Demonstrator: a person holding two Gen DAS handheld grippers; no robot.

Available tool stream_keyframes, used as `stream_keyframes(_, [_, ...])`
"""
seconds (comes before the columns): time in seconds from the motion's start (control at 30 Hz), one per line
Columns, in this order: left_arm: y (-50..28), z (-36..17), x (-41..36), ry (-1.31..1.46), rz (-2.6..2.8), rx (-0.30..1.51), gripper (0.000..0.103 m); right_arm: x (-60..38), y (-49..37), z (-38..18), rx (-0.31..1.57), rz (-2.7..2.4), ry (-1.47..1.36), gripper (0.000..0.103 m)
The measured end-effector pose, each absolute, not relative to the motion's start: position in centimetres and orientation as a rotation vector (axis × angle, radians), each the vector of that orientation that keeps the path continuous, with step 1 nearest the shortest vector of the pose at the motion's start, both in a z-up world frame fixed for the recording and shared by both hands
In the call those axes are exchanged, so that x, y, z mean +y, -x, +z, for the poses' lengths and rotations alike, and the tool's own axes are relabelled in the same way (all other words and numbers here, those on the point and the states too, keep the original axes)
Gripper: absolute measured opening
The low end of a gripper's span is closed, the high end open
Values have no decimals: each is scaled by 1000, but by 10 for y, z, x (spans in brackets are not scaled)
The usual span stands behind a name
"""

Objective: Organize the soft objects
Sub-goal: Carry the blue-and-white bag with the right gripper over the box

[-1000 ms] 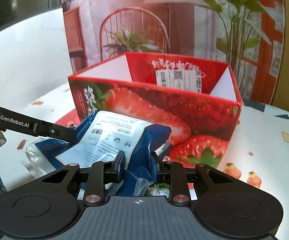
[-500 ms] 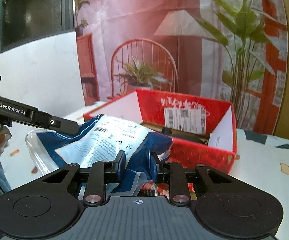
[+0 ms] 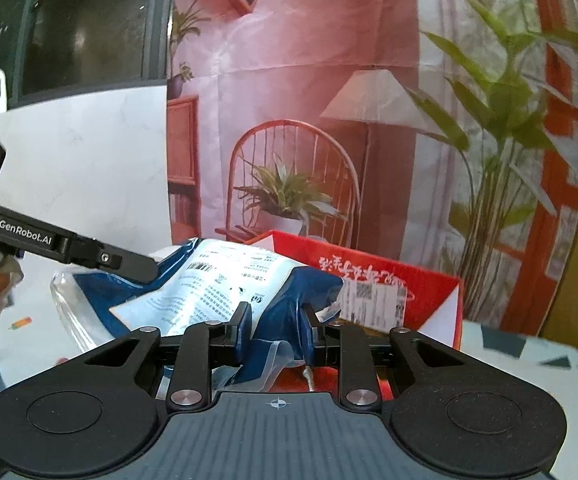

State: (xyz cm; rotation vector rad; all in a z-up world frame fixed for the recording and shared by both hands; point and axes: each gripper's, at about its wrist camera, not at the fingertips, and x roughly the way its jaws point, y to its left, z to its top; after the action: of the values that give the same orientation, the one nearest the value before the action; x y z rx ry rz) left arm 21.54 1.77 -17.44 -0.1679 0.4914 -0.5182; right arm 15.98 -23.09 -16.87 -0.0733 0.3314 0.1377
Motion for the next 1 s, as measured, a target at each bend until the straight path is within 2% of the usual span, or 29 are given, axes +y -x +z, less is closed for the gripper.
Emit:
stream_keyframes(0.47, [-336, -180, -14, 62, -445, 599, 22, -280, -276, -169, 422, 63, 54, 23])
stream_keyframes(0.77, [-378, -209, -29, -16, -366, 746, 22, -291, -336, -205, 620, -7, -56, 23])
stream_keyframes(1.0, [-385, -227, -34, -39, -342, 793, 22, -297, -355, -219, 783, -59, -118, 22])
